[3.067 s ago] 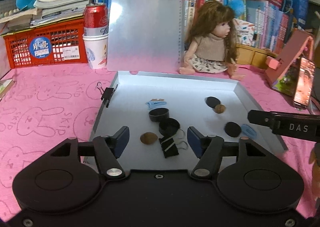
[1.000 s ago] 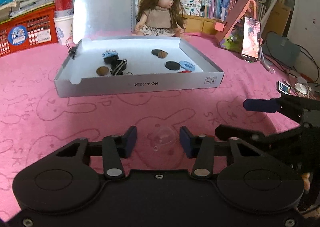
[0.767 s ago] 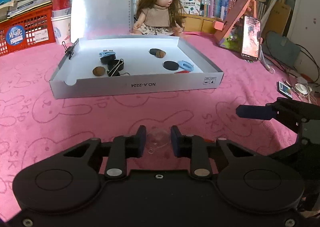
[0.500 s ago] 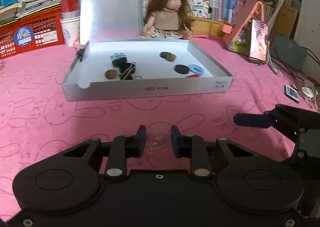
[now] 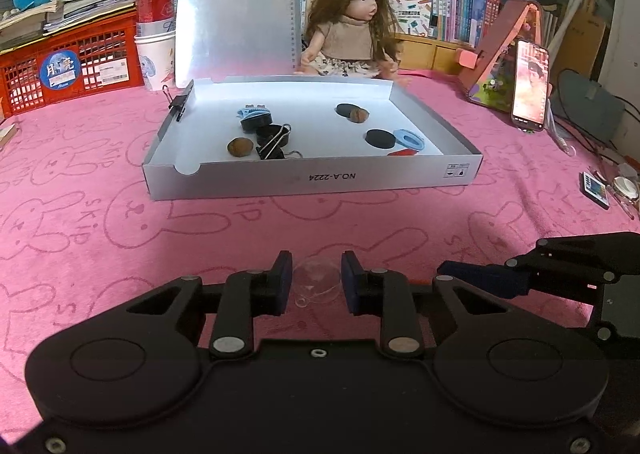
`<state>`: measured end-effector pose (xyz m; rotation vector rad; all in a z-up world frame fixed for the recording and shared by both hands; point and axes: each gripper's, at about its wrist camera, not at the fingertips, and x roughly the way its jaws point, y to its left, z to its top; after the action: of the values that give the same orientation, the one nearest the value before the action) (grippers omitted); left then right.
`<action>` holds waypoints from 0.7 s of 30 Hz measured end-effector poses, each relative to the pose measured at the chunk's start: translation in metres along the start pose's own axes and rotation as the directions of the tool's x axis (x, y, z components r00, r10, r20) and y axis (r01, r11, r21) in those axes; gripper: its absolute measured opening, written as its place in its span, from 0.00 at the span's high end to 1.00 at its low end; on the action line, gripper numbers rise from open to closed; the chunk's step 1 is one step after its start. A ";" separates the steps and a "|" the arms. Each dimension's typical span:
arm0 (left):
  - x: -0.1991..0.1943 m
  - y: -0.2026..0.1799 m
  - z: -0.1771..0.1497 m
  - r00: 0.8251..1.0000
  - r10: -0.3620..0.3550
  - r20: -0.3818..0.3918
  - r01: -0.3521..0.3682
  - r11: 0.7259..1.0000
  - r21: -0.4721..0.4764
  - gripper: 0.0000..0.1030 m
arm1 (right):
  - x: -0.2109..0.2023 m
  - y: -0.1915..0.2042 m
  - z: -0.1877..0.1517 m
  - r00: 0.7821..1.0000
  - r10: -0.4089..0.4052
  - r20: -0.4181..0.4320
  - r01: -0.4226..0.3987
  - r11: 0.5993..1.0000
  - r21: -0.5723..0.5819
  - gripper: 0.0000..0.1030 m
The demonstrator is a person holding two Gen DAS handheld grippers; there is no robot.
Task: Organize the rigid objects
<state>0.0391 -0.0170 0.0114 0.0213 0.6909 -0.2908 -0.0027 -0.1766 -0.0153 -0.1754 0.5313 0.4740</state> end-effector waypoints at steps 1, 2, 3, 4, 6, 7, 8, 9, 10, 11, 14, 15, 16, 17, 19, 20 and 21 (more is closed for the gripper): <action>0.000 0.000 0.000 1.000 0.002 0.000 -0.002 1.000 -0.001 0.75 | 0.000 0.000 0.000 1.000 -0.002 0.000 0.002 1.000 0.004 0.77; 0.000 0.000 0.000 1.000 0.004 -0.001 -0.004 1.000 -0.002 0.75 | 0.000 -0.002 0.001 1.000 -0.003 0.000 0.003 1.000 0.012 0.79; -0.001 0.000 0.000 1.000 0.006 0.000 -0.006 1.000 -0.003 0.75 | 0.000 -0.002 0.001 1.000 -0.007 0.001 0.007 1.000 0.021 0.80; -0.001 0.000 0.000 1.000 0.008 0.000 -0.008 1.000 -0.003 0.75 | 0.000 -0.003 0.001 1.000 -0.014 0.001 0.014 1.000 0.027 0.81; -0.002 0.000 0.000 1.000 0.008 0.000 -0.008 1.000 -0.006 0.75 | 0.000 -0.005 0.002 1.000 -0.028 0.005 0.028 0.999 0.039 0.83; -0.002 0.000 0.000 1.000 0.009 0.001 -0.009 1.000 -0.007 0.75 | 0.000 -0.006 0.003 0.999 -0.033 0.006 0.032 0.998 0.044 0.83; -0.002 0.000 0.000 1.000 0.010 0.002 -0.010 1.000 -0.008 0.75 | -0.001 -0.007 0.003 0.999 -0.035 0.007 0.035 0.998 0.049 0.83; -0.002 0.000 0.000 1.000 0.010 0.003 -0.010 1.000 -0.009 0.75 | -0.002 -0.008 0.004 0.999 -0.042 0.010 0.041 0.998 0.054 0.84; -0.003 0.000 0.000 1.000 0.011 0.003 -0.010 1.000 -0.010 0.75 | -0.002 -0.009 0.005 0.999 -0.046 0.011 0.046 0.997 0.056 0.84; -0.003 0.000 0.000 1.000 0.011 0.004 -0.011 1.000 -0.011 0.75 | -0.002 -0.009 0.005 0.999 -0.050 0.011 0.050 0.997 0.057 0.84; -0.004 0.000 0.000 1.000 0.009 0.008 -0.009 1.000 -0.013 0.76 | -0.002 -0.010 0.006 0.998 -0.063 0.013 0.062 0.996 0.065 0.85; -0.004 0.000 0.000 1.000 0.008 0.010 -0.008 1.000 -0.014 0.76 | -0.002 -0.010 0.006 0.998 -0.064 0.012 0.063 0.996 0.067 0.85; -0.005 -0.001 0.000 1.000 0.008 0.011 -0.008 1.000 -0.015 0.76 | -0.002 -0.010 0.007 0.998 -0.065 0.012 0.064 0.995 0.070 0.85; -0.005 -0.001 0.000 1.000 0.008 0.012 -0.008 1.000 -0.015 0.76 | -0.002 -0.010 0.007 0.998 -0.067 0.013 0.066 0.995 0.073 0.85; -0.005 -0.001 0.000 1.000 0.009 0.012 -0.008 1.000 -0.016 0.76 | -0.002 -0.011 0.007 0.998 -0.064 0.010 0.063 0.995 0.079 0.85; -0.005 -0.001 0.000 1.000 0.009 0.011 -0.009 1.000 -0.016 0.76 | -0.003 -0.012 0.007 0.998 -0.056 0.011 0.055 0.995 0.086 0.75; -0.006 -0.001 0.000 1.000 0.010 0.010 -0.010 1.000 -0.016 0.76 | -0.004 -0.012 0.006 0.999 -0.048 0.016 0.046 0.995 0.092 0.72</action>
<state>0.0346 -0.0161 0.0148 0.0081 0.6826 -0.2758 0.0030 -0.1870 -0.0077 -0.0959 0.5288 0.4045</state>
